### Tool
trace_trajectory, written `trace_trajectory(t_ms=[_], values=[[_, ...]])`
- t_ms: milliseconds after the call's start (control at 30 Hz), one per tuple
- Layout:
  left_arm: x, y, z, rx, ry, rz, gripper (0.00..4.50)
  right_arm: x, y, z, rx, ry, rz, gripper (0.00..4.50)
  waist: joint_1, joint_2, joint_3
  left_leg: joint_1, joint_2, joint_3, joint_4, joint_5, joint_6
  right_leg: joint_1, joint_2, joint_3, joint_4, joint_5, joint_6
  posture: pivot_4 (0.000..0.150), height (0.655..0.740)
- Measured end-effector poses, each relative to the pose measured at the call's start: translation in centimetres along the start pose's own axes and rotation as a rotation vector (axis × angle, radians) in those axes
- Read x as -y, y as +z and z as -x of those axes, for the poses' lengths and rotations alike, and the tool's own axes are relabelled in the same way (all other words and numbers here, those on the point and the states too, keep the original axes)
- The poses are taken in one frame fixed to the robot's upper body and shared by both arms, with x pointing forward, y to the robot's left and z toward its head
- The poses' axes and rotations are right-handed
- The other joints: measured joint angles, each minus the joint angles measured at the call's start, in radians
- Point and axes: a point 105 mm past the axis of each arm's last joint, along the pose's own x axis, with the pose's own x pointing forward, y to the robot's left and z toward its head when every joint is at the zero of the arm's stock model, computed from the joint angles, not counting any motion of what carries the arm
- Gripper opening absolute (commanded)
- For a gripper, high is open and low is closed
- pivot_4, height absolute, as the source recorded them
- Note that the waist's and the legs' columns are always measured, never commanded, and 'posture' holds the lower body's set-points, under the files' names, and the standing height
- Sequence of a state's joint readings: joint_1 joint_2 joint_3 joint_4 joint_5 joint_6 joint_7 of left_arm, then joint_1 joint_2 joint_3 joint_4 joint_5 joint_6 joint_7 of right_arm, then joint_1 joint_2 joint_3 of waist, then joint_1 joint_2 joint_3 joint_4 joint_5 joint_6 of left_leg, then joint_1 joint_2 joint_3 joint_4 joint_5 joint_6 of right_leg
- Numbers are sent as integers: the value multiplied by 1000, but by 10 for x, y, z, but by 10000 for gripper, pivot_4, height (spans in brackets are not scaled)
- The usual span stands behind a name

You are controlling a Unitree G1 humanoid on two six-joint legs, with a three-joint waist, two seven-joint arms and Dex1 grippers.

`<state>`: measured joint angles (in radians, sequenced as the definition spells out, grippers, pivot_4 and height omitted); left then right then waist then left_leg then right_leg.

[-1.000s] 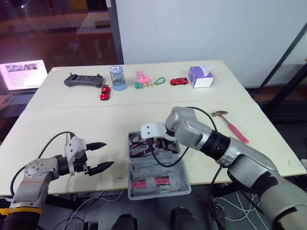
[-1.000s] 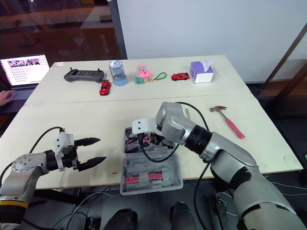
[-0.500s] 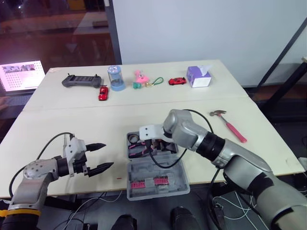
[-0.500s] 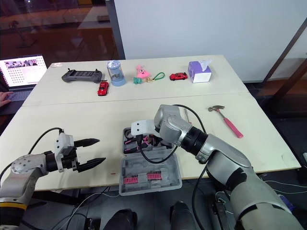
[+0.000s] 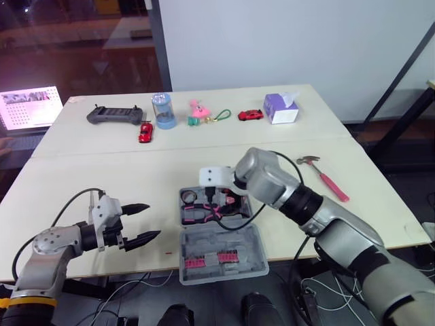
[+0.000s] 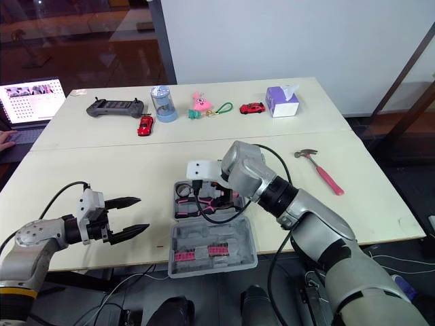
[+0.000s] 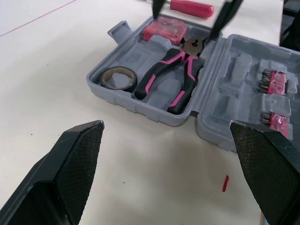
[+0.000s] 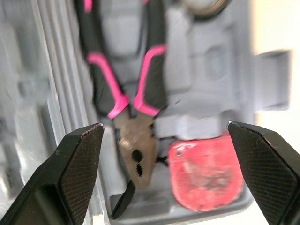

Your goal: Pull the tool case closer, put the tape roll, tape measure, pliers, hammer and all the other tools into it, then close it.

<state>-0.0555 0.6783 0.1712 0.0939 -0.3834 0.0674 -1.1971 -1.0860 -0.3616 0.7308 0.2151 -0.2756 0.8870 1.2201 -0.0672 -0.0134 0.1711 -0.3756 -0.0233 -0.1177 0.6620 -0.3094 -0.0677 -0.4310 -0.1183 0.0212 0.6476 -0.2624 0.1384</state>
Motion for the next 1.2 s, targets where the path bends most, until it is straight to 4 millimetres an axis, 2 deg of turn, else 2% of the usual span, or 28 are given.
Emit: trace_trajectory(t_ms=[67, 100, 133, 167, 267, 300, 400, 467, 567, 700, 933, 1200], values=[[0, 0, 0, -2, 0, 5, 45000, -1, 9, 7, 65, -10, -28, 32300, 0, 0, 0, 0, 0, 0, 0, 0, 0, 0, 0, 0, 0, 0, 0, 1500, 7400], [0, 0, 0, -2, 0, 5, 45000, -2, 11, 7, 103, -19, -59, 26916, 0, 0, 0, 0, 0, 0, 0, 0, 0, 0, 0, 0, 0, 0, 0, 1500, 7400], [-1, 0, 0, -2, 0, 4, 45000, -5, 11, 4, 120, -20, -83, 21751, 1, 0, 0, 0, 0, 0, 0, 0, 0, 0, 0, 0, 0, 0, 0, 1500, 7400], [-1, 1, 0, -2, 1, 4, 45000, -7, 9, 1, 136, -24, -113, 18608, 2, 0, 0, 0, 0, 0, 0, 0, 0, 0, 0, 0, 0, 0, 0, 1500, 7400], [-1, 0, 0, -7, 3, 8, 45000, -17, -1, -6, 211, -52, -241, 3349, 5, 0, 0, 0, 0, 0, 0, 0, 0, 0, 0, 0, 0, 0, 0, 1500, 7400], [-1, 0, 0, -8, 3, 8, 45000, -18, -1, -7, 222, -56, -254, 645, 5, 0, 0, 0, 0, 0, 0, 0, 0, 0, 0, 0, 0, 0, 0, 1500, 7400], [-2, 1, 0, -9, 11, 10, 45000, -25, 1, -6, 323, -107, -304, 645, 5, 0, 0, 0, 0, 0, -1, 0, 0, 0, 0, 0, 0, 0, 0, 1500, 7400], [-3, 3, -1, -8, 23, 11, 45000, -39, -7, -17, 375, -143, -346, 645, 6, 0, 0, 0, 0, 1, -1, 0, 0, 0, 0, 1, 0, 0, 0, 1500, 7400], [-4, 2, 0, -9, 33, 20, 45000, -49, -16, -30, 418, -196, -413, 645, 8, -1, 0, 1, 0, 1, -1, 0, 0, 1, 0, 1, 0, 0, 0, 1500, 7400], [-5, 3, -1, -4, 36, 30, 45000, -59, -15, -42, 525, -269, -473, 645, 8, -1, 0, 1, 0, 1, -1, 0, 0, 1, 0, 1, 0, 0, 0, 1500, 7400], [-5, 3, 0, -3, 35, 34, 45000, -69, -28, -57, 523, -284, -493, 645, 10, -1, 0, 2, 0, 1, -1, -1, 2, 1, 0, 1, 0, 0, 0, 1500, 7400], [-5, 5, 1, -11, 30, 28, 45000, -69, -35, -65, 398, -240, -499, 645, 20, 1, -12, 7, 0, 0, -1, -4, 8, 7, 0, 1, -1, 0, 0, 1500, 7400]])
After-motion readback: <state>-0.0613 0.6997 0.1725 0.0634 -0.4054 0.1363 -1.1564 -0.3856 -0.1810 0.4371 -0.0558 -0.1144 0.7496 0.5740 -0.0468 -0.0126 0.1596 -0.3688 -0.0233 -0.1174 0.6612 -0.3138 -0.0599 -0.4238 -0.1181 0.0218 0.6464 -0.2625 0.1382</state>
